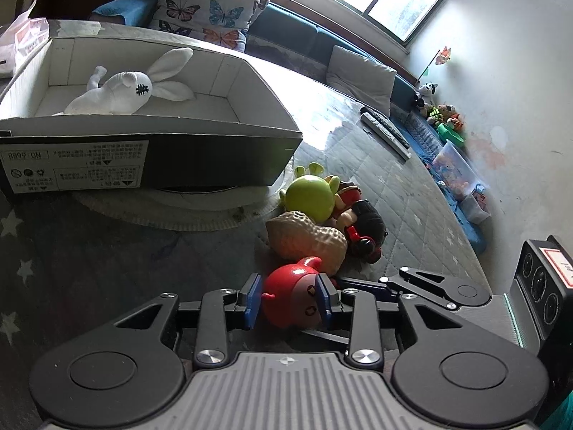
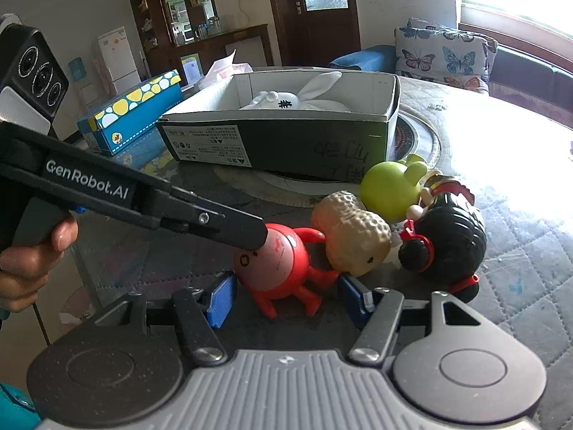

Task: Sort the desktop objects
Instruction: 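Lower the left tool onto the red round toy and close it, then lift the red toy with the left tool and carry it into the box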

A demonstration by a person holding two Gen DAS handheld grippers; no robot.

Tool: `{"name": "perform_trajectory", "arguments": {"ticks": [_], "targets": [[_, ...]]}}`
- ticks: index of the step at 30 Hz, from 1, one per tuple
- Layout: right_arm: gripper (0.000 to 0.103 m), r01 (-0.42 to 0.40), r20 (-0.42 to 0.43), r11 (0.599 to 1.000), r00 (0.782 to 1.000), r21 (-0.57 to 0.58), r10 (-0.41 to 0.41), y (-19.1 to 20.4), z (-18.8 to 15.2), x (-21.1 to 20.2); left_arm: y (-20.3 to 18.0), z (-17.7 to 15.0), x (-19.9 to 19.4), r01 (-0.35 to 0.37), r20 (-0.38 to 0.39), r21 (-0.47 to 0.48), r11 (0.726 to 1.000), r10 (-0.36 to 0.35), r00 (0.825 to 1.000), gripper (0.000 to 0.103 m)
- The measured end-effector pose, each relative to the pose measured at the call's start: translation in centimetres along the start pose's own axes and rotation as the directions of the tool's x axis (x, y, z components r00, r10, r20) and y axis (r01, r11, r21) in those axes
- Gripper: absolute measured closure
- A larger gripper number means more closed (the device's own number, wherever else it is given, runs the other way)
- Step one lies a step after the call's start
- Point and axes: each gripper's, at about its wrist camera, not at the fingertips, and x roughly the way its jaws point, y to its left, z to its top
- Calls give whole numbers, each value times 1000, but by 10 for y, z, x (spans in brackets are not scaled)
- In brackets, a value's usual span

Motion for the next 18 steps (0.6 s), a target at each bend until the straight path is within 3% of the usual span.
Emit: {"name": "perform_trajectory", "arguments": {"ticks": [18], "targets": [[38,-10,4,1000,1000,24,10,-3,1,6,19,2,14,101,-41,-94,990,-105,994,59]]}}
